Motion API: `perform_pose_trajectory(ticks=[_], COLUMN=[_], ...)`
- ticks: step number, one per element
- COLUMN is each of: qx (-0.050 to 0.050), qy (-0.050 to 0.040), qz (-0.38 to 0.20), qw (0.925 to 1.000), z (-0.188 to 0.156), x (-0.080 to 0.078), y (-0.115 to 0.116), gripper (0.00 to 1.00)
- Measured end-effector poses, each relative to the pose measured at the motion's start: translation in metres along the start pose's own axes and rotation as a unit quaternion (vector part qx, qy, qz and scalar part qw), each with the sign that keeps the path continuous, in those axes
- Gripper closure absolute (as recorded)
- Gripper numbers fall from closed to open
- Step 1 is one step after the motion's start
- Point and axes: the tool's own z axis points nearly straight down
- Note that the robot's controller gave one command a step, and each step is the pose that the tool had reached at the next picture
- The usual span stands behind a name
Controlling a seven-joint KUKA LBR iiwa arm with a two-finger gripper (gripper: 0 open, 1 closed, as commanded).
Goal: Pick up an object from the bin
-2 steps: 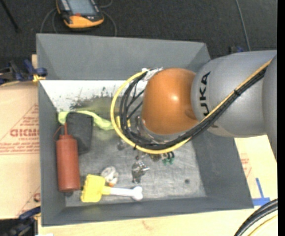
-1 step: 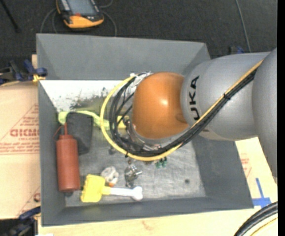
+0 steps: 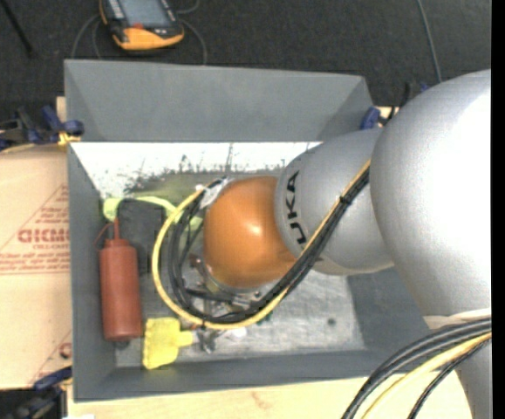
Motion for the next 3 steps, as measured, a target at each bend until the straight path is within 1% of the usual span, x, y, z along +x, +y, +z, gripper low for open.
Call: perform_pose_trajectory(ticks=[1, 2, 3], qx=[0.0, -0.002, -0.002], qy=[0.0, 0.0084, 0.0078], qz=[0.0, -0.097, -0.137], qw=[1.0, 0.9953, 0.9905], z=[0.0, 0.004, 0.005], x=[0.0, 0.01, 0.012], y=[0.0, -0.001, -0.003], gripper=[1.0, 0.0, 0.0])
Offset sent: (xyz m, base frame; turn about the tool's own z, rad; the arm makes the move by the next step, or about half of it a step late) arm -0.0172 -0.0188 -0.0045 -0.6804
